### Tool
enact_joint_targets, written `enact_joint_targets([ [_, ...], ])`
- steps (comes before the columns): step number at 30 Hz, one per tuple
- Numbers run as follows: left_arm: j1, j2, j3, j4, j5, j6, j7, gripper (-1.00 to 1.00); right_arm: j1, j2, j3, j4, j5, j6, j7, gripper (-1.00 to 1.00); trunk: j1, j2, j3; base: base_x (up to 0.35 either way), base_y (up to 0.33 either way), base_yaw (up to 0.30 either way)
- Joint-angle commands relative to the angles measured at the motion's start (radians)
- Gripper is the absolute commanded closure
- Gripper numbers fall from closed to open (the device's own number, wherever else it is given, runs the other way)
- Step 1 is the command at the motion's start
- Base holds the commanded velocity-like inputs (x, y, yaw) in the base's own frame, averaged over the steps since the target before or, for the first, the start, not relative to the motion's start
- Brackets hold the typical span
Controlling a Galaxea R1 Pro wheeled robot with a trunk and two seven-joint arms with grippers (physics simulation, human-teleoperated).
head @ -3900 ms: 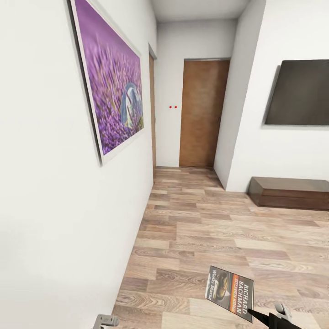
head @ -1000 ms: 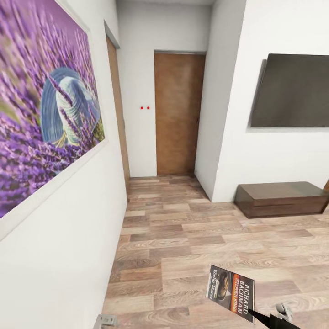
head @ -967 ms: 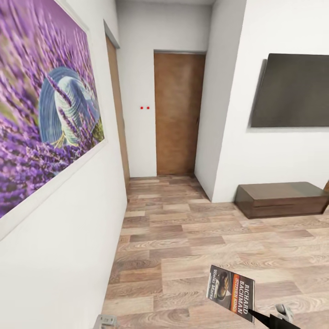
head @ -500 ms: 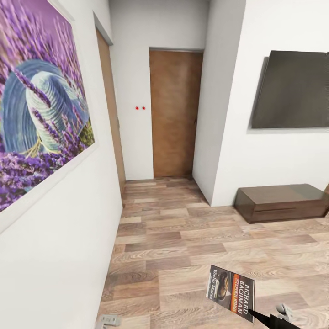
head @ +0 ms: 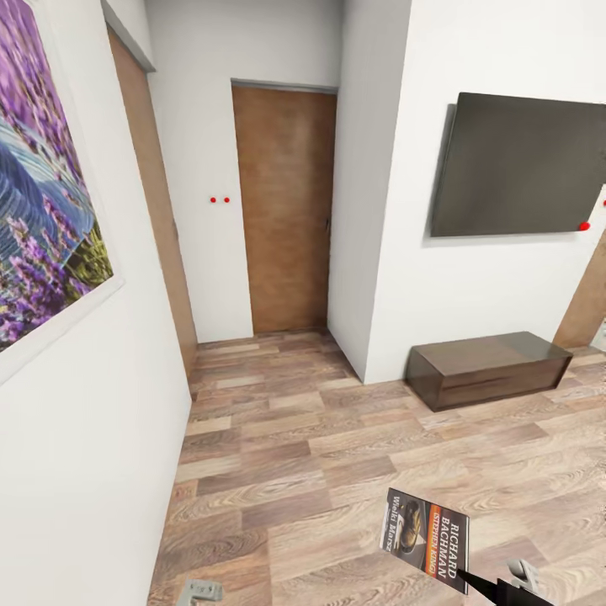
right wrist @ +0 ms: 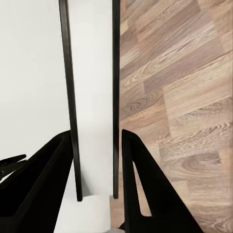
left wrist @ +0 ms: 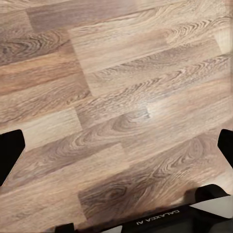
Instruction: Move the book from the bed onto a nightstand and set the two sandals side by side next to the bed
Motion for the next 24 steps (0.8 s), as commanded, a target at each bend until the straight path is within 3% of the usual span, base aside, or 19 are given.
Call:
enact_joint_targets([
  [1, -0.001, 0.0, 0.008, 0.001, -0.01, -0.004, -0.002, -1.0, -0.001, 0.0, 0.002, 0.0, -0.011, 0.006, 0.003, 1.0, 0.001, -0.001, -0.001, 0.331, 0.0, -0.097],
  [8, -0.001, 0.0, 0.008, 0.001, -0.01, -0.004, -0.002, -1.0, -0.001, 0.0, 0.002, 0.0, -0.01, 0.006, 0.003, 1.0, 0.001, -0.001, -0.001, 0.331, 0.0, -0.095],
  [24, -0.001, 0.0, 0.009, 0.001, -0.01, -0.004, -0.002, -1.0, -0.001, 0.0, 0.002, 0.0, -0.012, 0.006, 0.003, 1.0, 0.001, -0.001, -0.001, 0.247, -0.048, -0.233],
])
